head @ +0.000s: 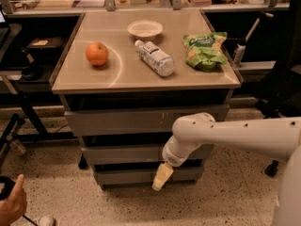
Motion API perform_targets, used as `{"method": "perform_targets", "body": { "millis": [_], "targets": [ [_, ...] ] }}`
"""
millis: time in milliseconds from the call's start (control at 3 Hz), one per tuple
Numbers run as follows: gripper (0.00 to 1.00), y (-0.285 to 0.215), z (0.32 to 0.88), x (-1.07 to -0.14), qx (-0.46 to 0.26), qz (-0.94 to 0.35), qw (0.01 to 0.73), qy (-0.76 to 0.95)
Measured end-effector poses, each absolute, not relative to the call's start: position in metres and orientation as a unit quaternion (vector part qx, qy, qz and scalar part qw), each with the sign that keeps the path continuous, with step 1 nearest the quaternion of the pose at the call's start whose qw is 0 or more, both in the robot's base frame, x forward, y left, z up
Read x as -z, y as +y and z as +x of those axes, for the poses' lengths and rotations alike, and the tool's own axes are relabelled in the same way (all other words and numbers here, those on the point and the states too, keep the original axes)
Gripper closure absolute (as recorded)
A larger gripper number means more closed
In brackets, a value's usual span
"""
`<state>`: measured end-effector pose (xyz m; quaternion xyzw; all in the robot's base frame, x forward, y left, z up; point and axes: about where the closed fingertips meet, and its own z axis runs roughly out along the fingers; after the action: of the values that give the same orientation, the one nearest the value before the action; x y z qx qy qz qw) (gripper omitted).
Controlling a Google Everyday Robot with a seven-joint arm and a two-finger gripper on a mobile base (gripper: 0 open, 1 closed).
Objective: Open middle drawer
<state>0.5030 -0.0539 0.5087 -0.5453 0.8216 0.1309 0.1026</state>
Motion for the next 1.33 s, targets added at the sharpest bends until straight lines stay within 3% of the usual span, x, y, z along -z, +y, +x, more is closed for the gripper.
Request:
{"method": "perform_targets", "body": {
  "millis": [1333],
  "targets": [
    [0.00, -0.081, 0.582, -0.442, -0.100, -0.533, 0.115, 0.833]
  ]
}}
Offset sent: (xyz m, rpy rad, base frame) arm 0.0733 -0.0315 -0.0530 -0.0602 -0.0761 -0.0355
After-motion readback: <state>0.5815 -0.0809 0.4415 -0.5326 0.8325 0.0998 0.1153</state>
